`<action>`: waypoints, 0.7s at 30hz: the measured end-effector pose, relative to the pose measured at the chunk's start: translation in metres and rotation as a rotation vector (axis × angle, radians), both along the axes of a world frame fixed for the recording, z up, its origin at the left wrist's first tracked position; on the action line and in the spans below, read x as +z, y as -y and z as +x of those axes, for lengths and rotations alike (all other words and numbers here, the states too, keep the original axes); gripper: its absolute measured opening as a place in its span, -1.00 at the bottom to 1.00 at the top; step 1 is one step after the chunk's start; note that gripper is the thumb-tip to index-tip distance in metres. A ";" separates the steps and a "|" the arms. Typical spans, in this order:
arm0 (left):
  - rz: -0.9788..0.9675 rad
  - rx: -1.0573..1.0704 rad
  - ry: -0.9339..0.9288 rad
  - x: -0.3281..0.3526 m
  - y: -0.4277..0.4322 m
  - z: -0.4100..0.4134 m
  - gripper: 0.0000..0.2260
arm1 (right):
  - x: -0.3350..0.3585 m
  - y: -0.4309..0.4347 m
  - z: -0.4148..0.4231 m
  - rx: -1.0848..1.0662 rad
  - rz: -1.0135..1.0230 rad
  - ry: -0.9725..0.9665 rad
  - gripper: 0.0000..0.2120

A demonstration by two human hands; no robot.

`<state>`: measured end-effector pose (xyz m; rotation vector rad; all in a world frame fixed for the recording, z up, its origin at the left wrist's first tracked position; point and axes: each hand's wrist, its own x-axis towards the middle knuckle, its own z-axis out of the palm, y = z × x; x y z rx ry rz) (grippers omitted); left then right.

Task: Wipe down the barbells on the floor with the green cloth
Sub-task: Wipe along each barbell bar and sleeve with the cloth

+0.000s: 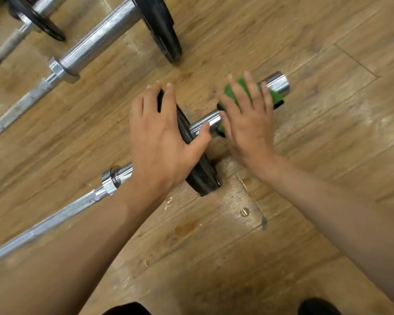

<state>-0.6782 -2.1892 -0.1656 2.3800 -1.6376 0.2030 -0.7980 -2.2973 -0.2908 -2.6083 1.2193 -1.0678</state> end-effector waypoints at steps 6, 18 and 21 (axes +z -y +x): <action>0.006 -0.007 -0.009 0.001 0.003 0.007 -0.26 | -0.019 0.019 -0.013 0.393 -0.372 -0.146 -0.56; -0.033 0.008 0.019 -0.004 -0.005 -0.011 -0.30 | 0.005 -0.023 0.015 0.217 -0.071 -0.070 -0.69; -0.046 -0.003 0.016 -0.006 -0.016 -0.020 -0.33 | 0.014 -0.020 0.004 0.335 -0.103 -0.139 -0.68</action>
